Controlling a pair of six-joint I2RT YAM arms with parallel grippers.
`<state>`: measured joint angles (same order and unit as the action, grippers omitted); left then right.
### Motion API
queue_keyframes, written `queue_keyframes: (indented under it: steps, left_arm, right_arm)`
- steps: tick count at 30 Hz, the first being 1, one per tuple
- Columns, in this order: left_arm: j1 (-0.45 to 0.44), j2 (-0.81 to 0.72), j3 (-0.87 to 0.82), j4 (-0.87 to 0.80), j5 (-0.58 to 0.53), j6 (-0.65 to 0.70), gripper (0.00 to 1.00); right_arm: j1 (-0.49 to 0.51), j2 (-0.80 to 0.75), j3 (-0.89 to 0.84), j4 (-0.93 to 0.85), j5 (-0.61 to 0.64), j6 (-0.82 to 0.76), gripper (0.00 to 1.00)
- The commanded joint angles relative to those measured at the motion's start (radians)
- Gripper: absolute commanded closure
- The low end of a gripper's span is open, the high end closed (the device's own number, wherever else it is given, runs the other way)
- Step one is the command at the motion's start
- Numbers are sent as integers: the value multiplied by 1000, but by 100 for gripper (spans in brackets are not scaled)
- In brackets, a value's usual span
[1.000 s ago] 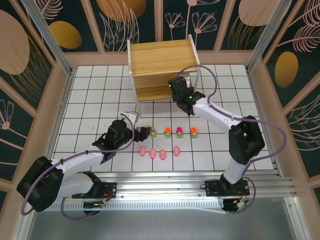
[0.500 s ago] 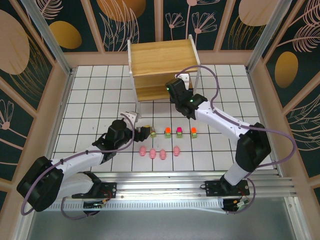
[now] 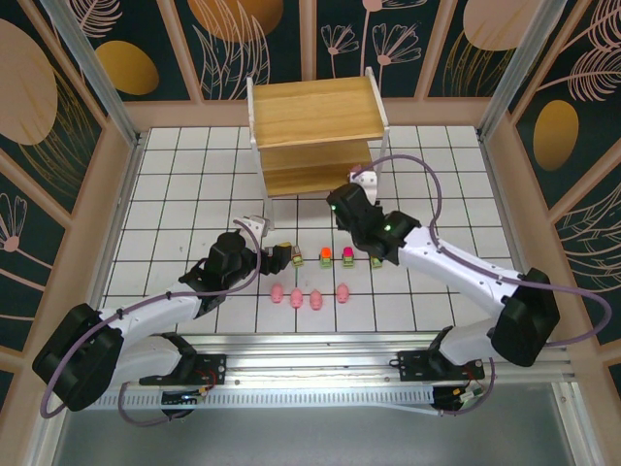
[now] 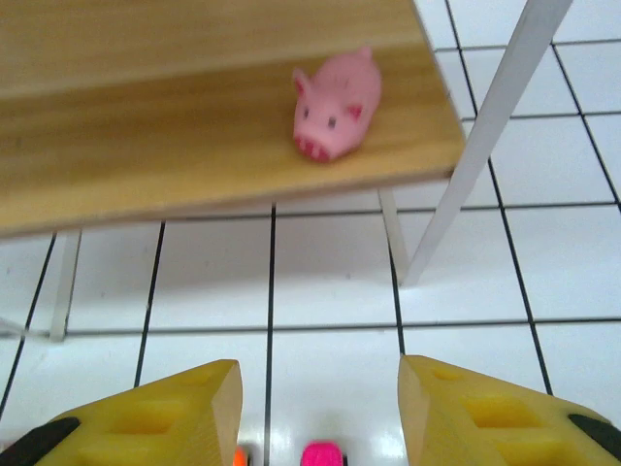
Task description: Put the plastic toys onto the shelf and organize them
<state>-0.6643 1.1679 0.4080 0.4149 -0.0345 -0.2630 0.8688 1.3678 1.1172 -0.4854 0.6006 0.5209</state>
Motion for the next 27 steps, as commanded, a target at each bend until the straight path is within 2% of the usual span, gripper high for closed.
queue_keyframes:
  steps: [1,7,12,21,27]
  left_arm:
    - [-4,-4,25,21,7,15,10]
    - [-7,18,32,34,91,28,11]
    - [-29,45,49,29,111,40,11]
    - [-73,91,78,3,75,61,11]
    - [-111,118,98,-21,-19,71,12]
  right_arm:
    - [61,-32,-47,-79,13,110,56]
    - [166,-50,-121,-129,5,232,59]
    - [240,-51,-183,-147,-16,325,60]
    - [340,-33,-264,-138,-66,468,60]
    - [392,-5,-296,-133,-93,535,59]
